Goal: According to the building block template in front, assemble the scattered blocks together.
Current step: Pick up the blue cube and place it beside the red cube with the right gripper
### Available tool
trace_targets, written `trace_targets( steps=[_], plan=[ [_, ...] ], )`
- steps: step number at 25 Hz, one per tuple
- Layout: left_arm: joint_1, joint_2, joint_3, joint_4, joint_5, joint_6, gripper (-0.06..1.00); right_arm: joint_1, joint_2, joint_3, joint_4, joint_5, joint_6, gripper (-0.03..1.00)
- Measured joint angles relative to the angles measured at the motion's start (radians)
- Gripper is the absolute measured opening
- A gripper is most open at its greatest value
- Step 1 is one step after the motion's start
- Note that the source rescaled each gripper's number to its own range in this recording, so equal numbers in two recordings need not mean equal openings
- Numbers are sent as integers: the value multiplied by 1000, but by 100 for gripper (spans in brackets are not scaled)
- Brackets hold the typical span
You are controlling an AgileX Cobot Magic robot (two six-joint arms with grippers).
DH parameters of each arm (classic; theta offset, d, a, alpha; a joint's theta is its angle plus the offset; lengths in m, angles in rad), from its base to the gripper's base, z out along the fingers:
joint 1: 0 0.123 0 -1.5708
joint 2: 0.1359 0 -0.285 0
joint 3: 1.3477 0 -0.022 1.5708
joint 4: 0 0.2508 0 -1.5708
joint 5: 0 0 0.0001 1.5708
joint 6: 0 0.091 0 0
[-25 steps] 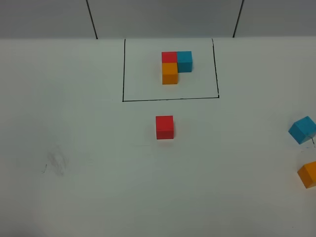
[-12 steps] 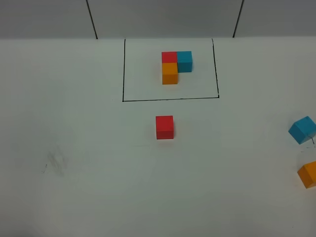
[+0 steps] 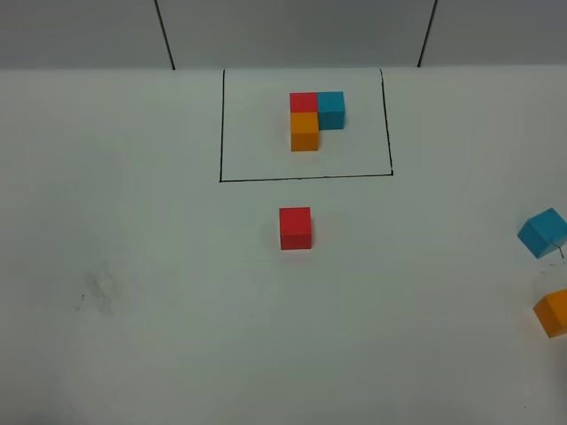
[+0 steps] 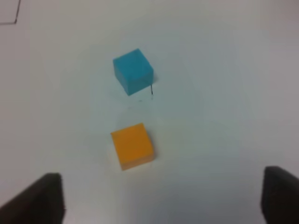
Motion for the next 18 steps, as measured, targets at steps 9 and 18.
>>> trace_targets(
  steps=[9,18],
  plan=[
    [0,0,0,0,0,1,72,18,585,-207,-79,-114,-183,100],
    [0,0,0,0,0,1,72,88,912,-371,-80,-126,-400,100]
  ],
)
